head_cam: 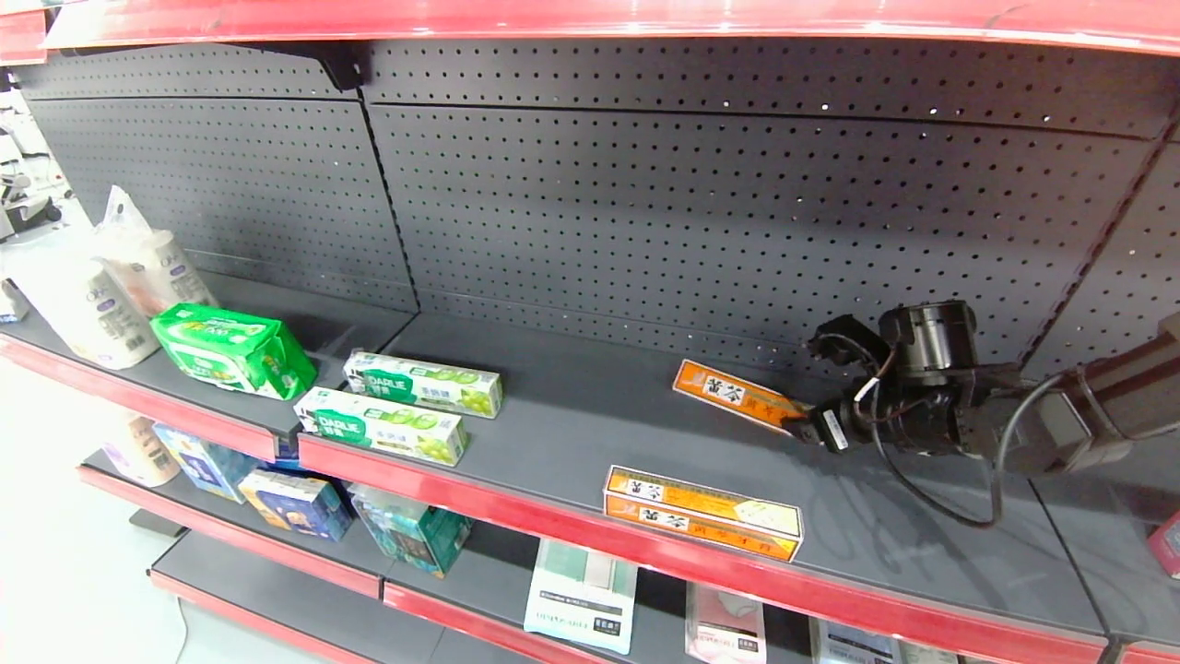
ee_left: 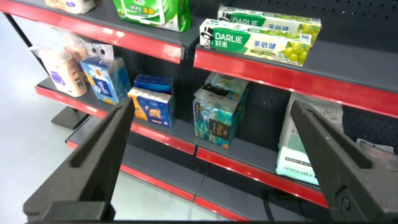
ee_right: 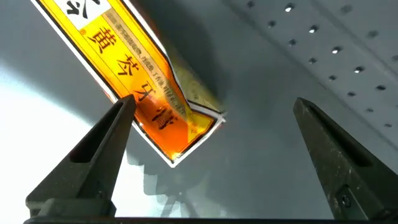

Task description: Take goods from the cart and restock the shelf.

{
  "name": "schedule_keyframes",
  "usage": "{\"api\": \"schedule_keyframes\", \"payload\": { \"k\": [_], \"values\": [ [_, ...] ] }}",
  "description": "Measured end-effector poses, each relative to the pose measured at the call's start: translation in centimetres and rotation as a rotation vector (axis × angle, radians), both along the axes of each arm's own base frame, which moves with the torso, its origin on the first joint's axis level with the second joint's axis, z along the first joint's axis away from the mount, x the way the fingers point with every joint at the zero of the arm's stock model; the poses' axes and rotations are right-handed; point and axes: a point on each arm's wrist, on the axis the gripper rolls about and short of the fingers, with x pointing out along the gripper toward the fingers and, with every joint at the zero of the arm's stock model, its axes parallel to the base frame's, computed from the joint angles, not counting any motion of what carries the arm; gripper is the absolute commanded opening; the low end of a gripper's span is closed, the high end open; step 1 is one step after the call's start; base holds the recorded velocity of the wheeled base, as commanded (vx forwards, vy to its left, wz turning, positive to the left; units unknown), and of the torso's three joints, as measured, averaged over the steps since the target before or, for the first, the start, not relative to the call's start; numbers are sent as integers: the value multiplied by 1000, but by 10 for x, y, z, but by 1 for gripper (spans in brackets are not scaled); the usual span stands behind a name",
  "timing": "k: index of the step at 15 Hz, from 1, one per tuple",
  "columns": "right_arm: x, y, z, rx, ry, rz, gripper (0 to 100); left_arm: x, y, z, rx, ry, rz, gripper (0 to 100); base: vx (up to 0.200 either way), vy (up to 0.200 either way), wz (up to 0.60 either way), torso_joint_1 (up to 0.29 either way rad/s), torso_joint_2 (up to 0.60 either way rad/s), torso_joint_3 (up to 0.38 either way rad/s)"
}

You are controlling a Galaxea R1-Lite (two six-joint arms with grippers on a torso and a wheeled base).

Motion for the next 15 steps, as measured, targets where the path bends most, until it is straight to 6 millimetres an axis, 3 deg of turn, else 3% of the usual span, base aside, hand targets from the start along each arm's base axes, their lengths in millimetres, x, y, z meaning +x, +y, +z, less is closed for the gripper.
{"api": "schedule_keyframes", "payload": {
  "k": [4, 9, 15],
  "values": [
    [-15, -2, -2, -15, 25, 8, 100, 0, 0, 0, 0, 0, 0, 100, 0, 0, 0, 0, 0, 0],
    [-21, -1, 14, 0, -21, 10, 100, 0, 0, 0, 0, 0, 0, 100, 0, 0, 0, 0, 0, 0],
    [-7, 1, 32, 50, -105, -20, 100, 0, 0, 0, 0, 0, 0, 100, 0, 0, 0, 0, 0, 0]
  ]
}}
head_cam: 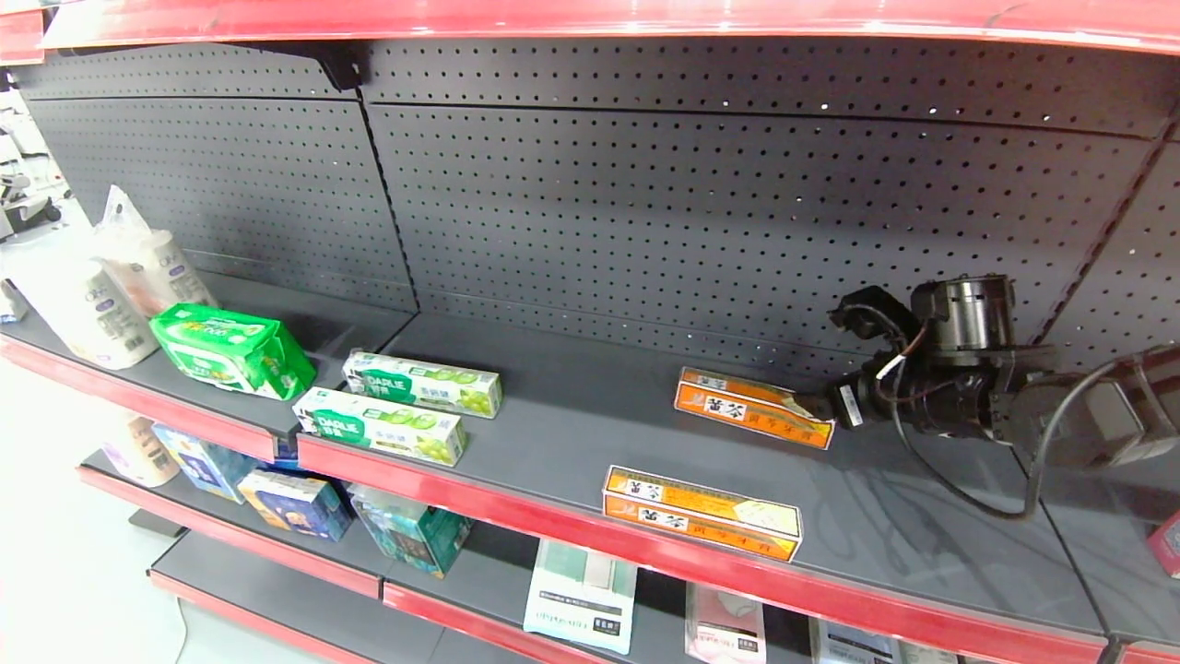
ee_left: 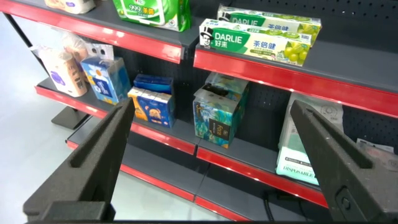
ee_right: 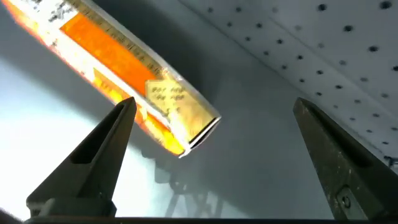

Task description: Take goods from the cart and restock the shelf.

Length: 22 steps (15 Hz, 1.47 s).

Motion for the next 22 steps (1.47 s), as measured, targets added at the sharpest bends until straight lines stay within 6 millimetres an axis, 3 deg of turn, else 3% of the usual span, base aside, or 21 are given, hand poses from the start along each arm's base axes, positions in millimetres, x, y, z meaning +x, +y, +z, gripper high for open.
{"api": "schedule_keyframes", "payload": {
  "k": [9, 16, 22],
  "values": [
    [10, -6, -13, -31, 28, -81, 100, 0, 0, 0, 0, 0, 0, 100, 0, 0, 0, 0, 0, 0],
    [24, 17, -1, 30, -34, -37, 100, 0, 0, 0, 0, 0, 0, 100, 0, 0, 0, 0, 0, 0],
    [36, 38, -5, 110, -36, -44, 100, 0, 0, 0, 0, 0, 0, 100, 0, 0, 0, 0, 0, 0]
  ]
}}
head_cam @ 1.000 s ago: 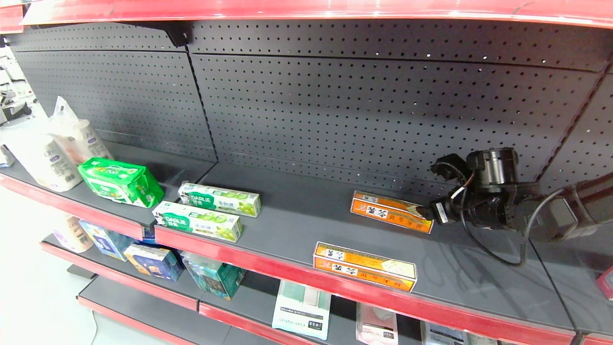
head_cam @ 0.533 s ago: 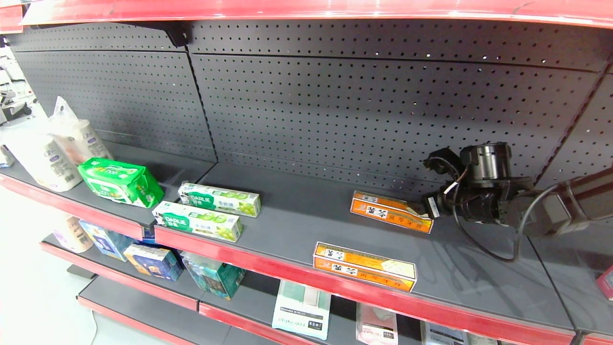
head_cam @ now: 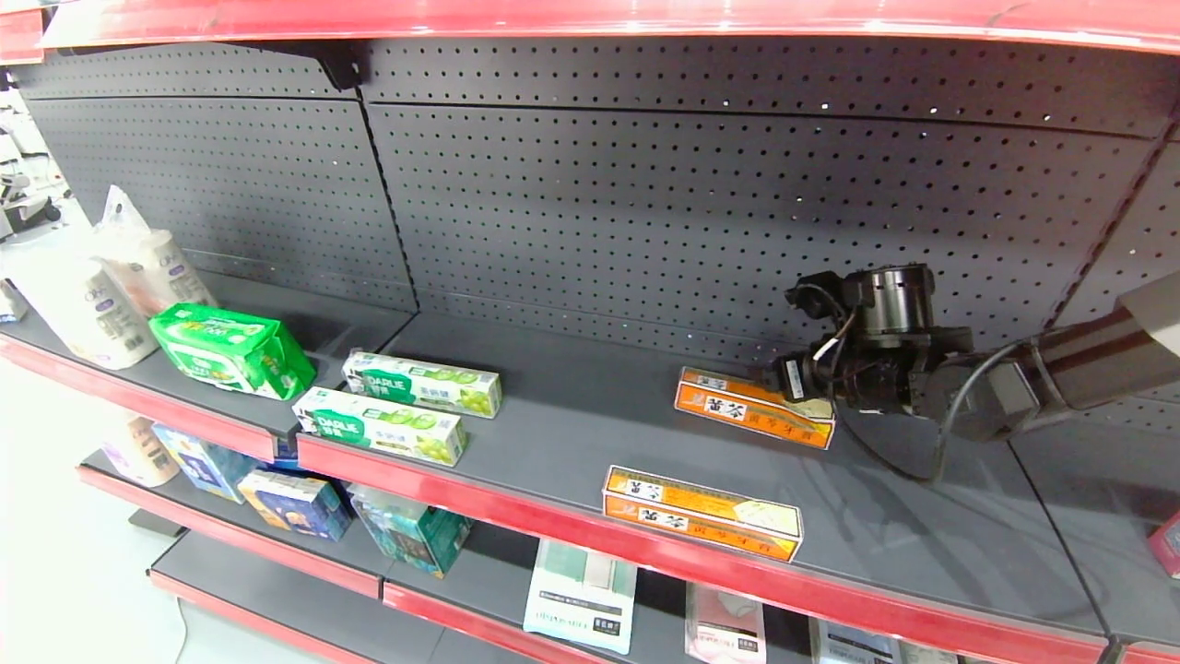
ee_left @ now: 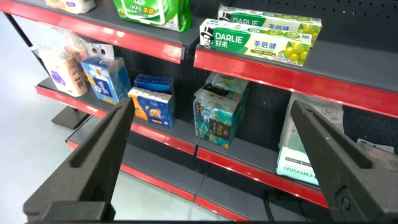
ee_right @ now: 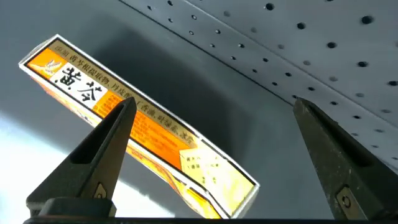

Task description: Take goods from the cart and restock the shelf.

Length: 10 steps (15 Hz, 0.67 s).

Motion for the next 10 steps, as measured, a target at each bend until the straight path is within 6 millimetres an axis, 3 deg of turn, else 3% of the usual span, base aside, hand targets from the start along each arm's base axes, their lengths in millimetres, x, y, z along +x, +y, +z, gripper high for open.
{"api": "schedule_keyframes", "payload": {
  "k": [10],
  "values": [
    [-2, 35, -9, 144, 7, -135, 100, 0, 0, 0, 0, 0, 0, 100, 0, 0, 0, 0, 0, 0]
  ]
}}
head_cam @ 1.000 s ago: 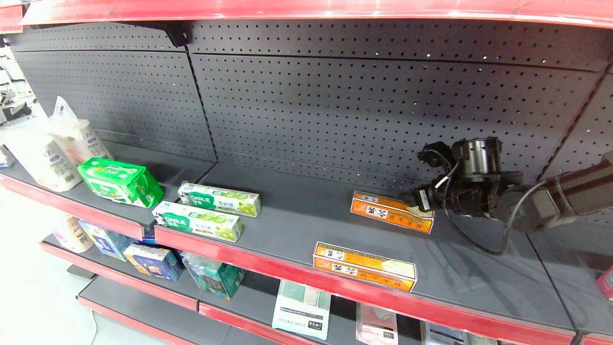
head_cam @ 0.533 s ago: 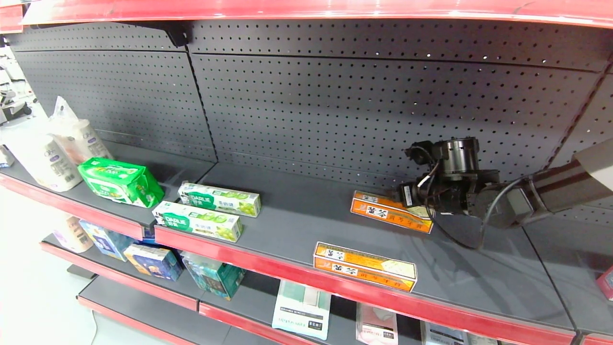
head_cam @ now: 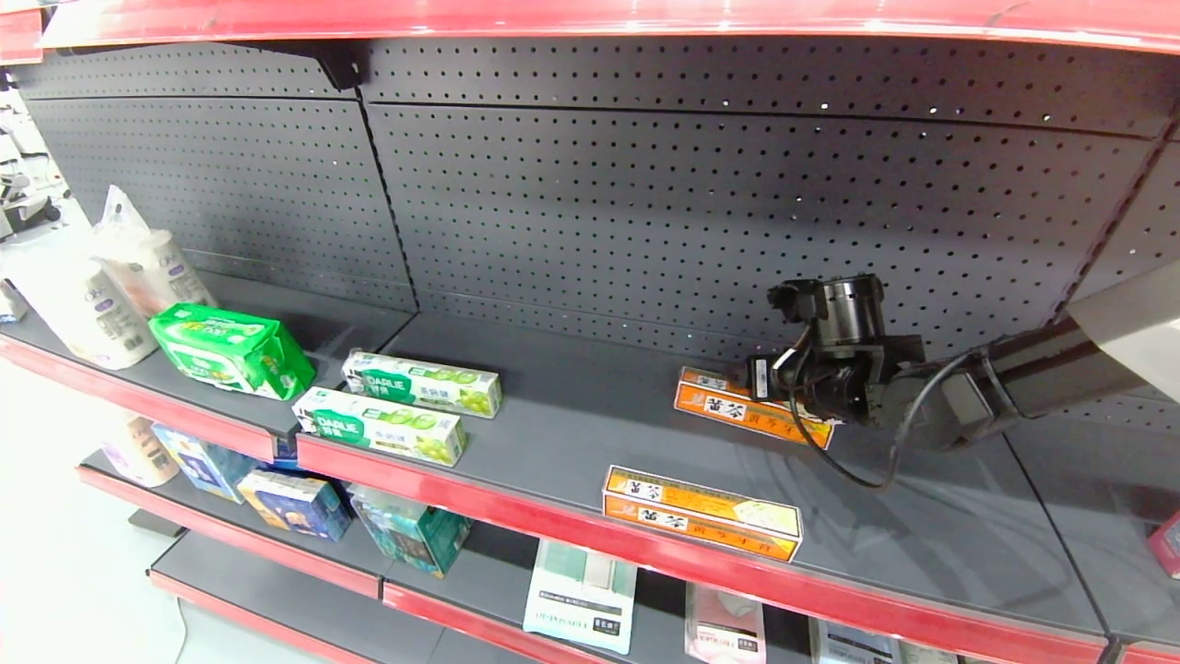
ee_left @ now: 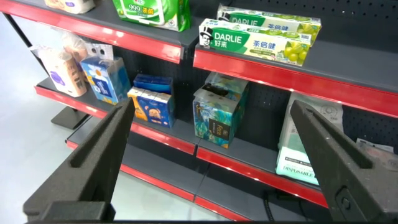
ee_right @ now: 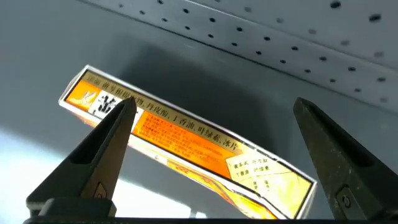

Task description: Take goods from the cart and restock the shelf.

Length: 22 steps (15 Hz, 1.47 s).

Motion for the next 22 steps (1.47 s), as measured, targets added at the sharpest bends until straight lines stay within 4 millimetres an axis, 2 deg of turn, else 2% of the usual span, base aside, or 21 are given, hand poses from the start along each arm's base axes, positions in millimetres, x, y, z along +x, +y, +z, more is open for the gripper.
{"api": "schedule_keyframes", "payload": {
  "k": [14, 22],
  "values": [
    [18, 7, -14, 19, -2, -62, 100, 0, 0, 0, 0, 0, 0, 100, 0, 0, 0, 0, 0, 0],
    [26, 1, -20, 21, 3, -91, 100, 0, 0, 0, 0, 0, 0, 100, 0, 0, 0, 0, 0, 0]
  ]
}}
